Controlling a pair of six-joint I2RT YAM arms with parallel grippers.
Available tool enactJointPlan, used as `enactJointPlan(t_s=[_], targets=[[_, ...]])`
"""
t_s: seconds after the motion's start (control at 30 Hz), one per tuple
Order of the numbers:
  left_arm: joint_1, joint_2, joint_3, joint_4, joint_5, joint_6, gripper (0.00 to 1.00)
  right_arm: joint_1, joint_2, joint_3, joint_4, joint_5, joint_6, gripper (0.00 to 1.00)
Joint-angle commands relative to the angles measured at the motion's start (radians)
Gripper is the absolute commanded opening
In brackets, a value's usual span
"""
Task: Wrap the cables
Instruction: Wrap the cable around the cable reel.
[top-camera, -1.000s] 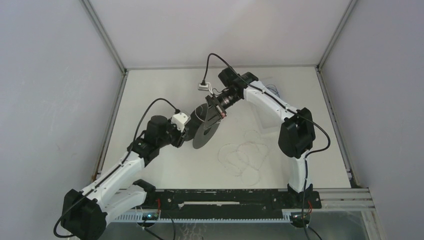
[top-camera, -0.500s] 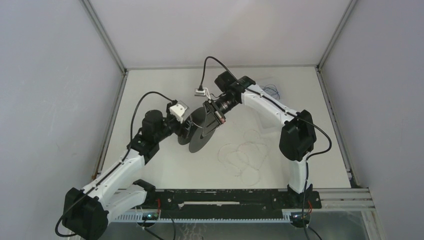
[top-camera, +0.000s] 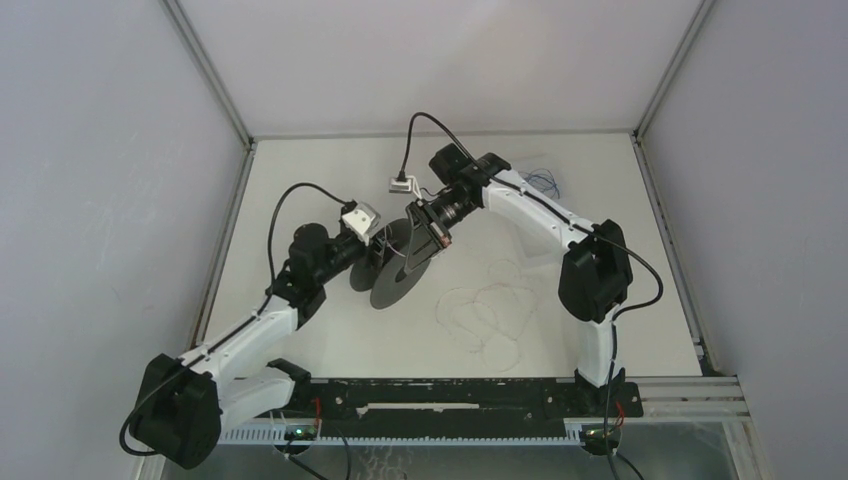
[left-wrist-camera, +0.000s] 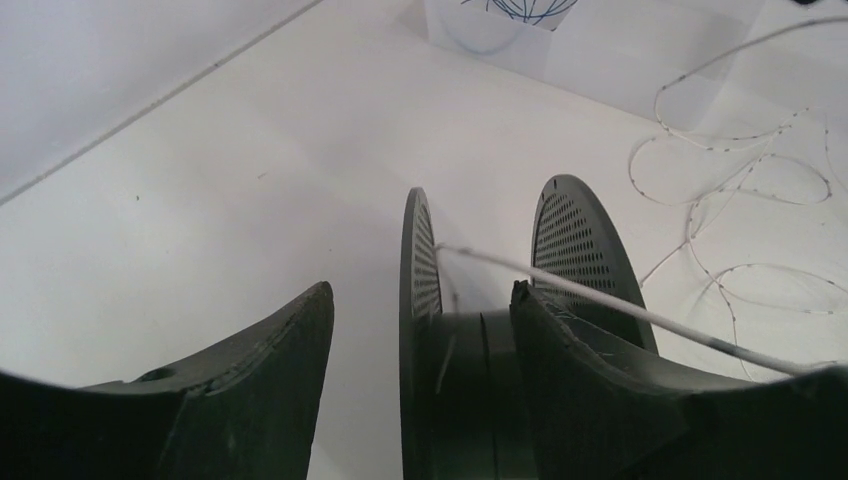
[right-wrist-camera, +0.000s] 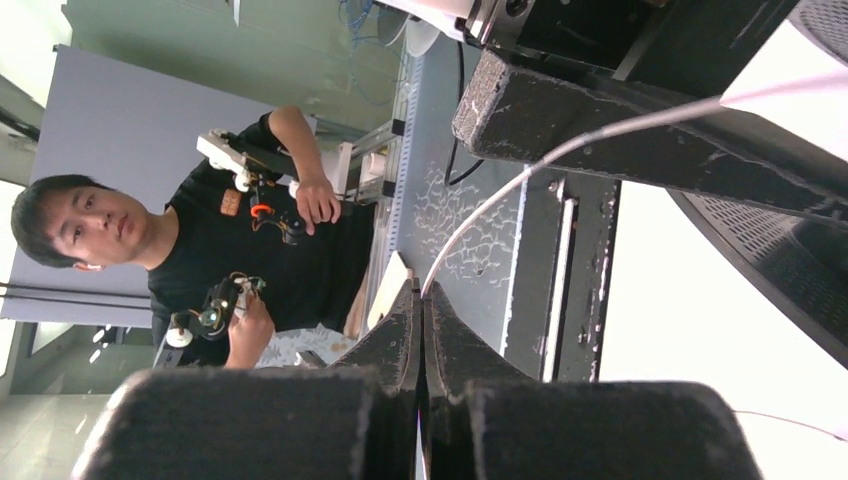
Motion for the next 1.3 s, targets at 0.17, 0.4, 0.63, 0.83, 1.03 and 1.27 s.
enactJointPlan(t_s=[0.17, 0.4, 0.63, 0.83, 1.03, 1.27], targets=[[0.011, -0.035, -0.034, 0.025, 0.057, 0.074, 0.73, -0.023, -0.016, 0.001, 0.048, -0.002, 0.021, 0.0], [0.036, -0.035, -0.052, 0.073, 0.042, 0.062, 0.66, -0.02, 0.01, 0.003, 0.055, -0.025, 0.025, 0.0], [0.038, 0.043, -0.023, 0.142, 0.07, 0.035, 0.6, -0.02, 0.019, 0.011, 0.054, -0.023, 0.021, 0.0], [0.038, 0.076, -0.042, 0.203, 0.04, 0.023, 0.45, -0.024, 0.019, -0.003, 0.054, -0.02, 0.017, 0.0], [0.036, 0.113, -0.051, 0.244, 0.053, -0.001, 0.2, -0.039, 0.025, -0.001, 0.056, -0.011, 0.014, 0.0], [0.036, 0.09, -0.065, 0.242, 0.035, 0.007, 0.01, -0.076, 0.023, 0.01, 0.061, 0.051, 0.031, 0.0]])
